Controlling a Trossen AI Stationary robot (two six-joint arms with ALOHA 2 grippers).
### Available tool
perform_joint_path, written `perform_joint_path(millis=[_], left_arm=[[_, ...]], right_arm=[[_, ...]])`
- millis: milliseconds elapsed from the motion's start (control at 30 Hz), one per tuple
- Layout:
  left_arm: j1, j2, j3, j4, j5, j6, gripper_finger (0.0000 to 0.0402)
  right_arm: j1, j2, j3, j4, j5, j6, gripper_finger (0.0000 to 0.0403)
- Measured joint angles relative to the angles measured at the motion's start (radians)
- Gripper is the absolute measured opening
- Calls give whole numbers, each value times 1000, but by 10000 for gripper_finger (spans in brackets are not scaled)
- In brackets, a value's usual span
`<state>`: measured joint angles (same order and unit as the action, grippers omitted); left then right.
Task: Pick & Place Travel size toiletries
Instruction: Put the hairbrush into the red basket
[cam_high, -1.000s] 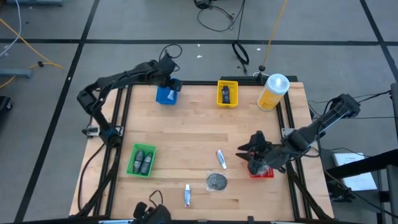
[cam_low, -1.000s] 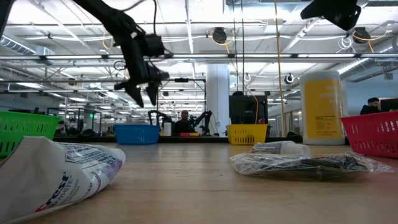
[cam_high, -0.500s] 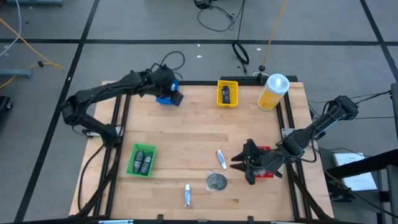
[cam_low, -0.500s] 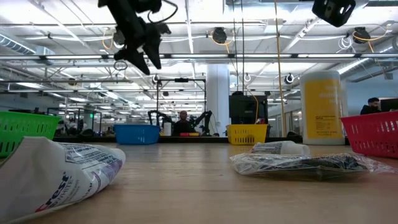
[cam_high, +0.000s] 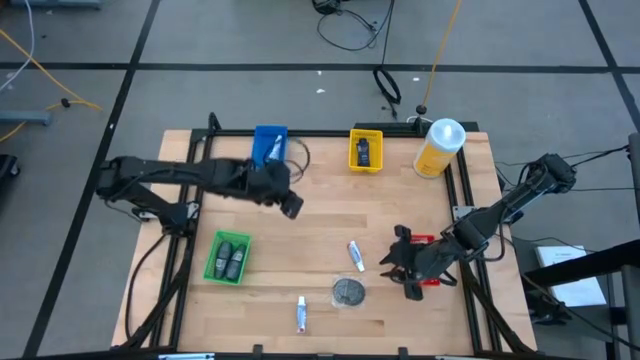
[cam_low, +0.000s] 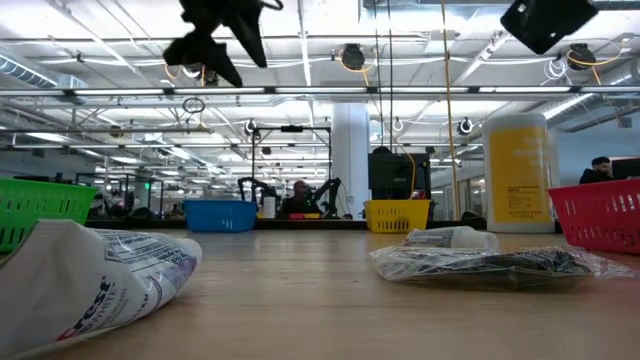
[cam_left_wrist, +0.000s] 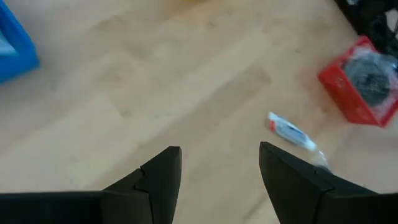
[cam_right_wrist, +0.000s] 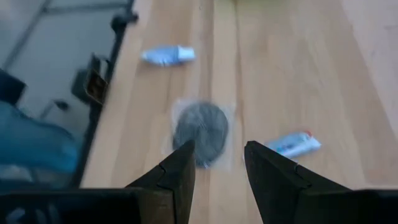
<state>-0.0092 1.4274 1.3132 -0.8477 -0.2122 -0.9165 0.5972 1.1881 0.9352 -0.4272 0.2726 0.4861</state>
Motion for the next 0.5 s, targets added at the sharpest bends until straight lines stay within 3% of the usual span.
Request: perform_joint_path(millis=[233, 500], left_arm=[[-192, 1, -3, -61, -61, -249, 214], [-386, 24, -27, -71, -113, -474, 214]], right_arm=[[4, 34, 0, -68, -78, -112, 130], [7, 163, 0, -2, -143, -316, 130]])
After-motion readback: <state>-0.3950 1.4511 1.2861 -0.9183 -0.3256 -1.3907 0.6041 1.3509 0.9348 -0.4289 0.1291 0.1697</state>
